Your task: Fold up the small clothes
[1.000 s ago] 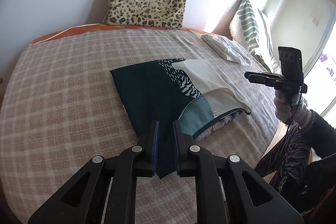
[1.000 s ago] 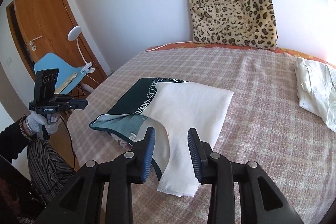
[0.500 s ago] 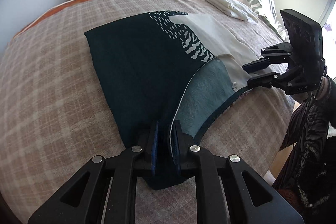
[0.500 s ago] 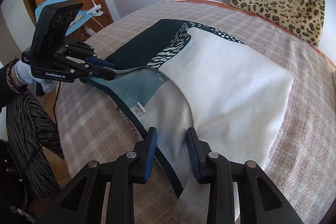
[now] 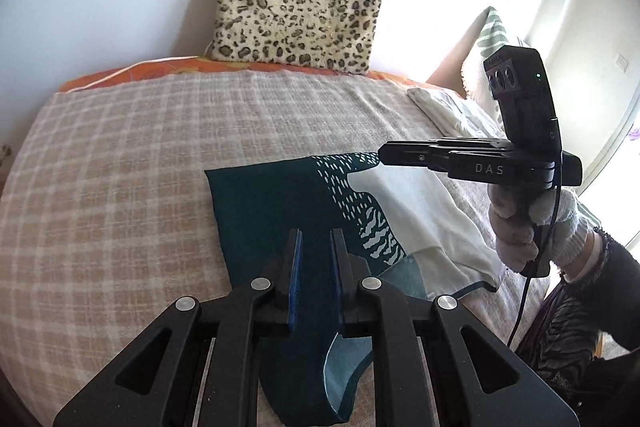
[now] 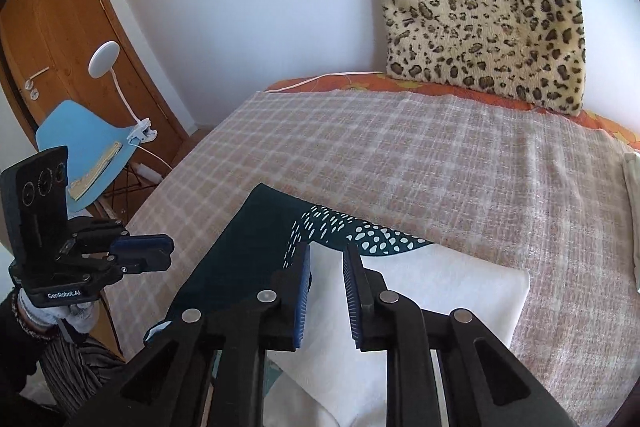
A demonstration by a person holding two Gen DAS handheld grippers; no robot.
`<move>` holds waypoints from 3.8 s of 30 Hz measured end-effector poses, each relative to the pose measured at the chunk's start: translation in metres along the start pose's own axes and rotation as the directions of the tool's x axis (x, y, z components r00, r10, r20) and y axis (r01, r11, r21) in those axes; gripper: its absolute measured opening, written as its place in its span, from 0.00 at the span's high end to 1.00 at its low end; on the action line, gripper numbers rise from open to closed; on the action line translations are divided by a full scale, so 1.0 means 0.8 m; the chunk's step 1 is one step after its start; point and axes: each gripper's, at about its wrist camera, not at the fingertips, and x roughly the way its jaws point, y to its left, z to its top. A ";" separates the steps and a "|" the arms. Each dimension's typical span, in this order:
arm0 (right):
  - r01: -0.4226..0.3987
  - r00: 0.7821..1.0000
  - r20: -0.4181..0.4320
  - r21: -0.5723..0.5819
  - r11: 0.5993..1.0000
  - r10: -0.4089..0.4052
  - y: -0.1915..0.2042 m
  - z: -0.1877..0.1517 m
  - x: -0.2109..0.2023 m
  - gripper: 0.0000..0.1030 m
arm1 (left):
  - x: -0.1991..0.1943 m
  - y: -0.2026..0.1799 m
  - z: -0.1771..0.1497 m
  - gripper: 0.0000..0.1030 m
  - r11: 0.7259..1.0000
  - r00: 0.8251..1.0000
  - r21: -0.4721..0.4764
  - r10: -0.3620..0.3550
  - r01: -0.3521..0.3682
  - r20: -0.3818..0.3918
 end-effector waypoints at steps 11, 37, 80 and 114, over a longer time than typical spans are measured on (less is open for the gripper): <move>0.074 0.988 -0.129 -0.056 0.996 -0.080 0.006 -0.011 0.085 0.88 | 0.040 -0.003 -0.063 0.89 0.995 0.982 0.098 0.048 -0.030 -0.184; 0.091 0.991 -0.098 0.018 0.996 -0.088 -0.022 -0.011 0.051 0.76 | 0.142 0.010 0.047 0.85 0.993 0.990 -0.041 0.103 -0.107 -0.097; -0.329 0.924 -0.024 0.460 0.825 0.382 -0.148 -0.125 -0.015 0.64 | 0.078 0.122 -0.035 0.55 0.811 0.942 -0.526 -0.331 0.255 -0.053; -0.249 0.962 0.017 0.458 0.854 0.272 -0.138 -0.047 0.052 0.98 | 0.072 0.074 -0.060 0.97 0.865 0.957 -0.457 -0.276 0.206 -0.091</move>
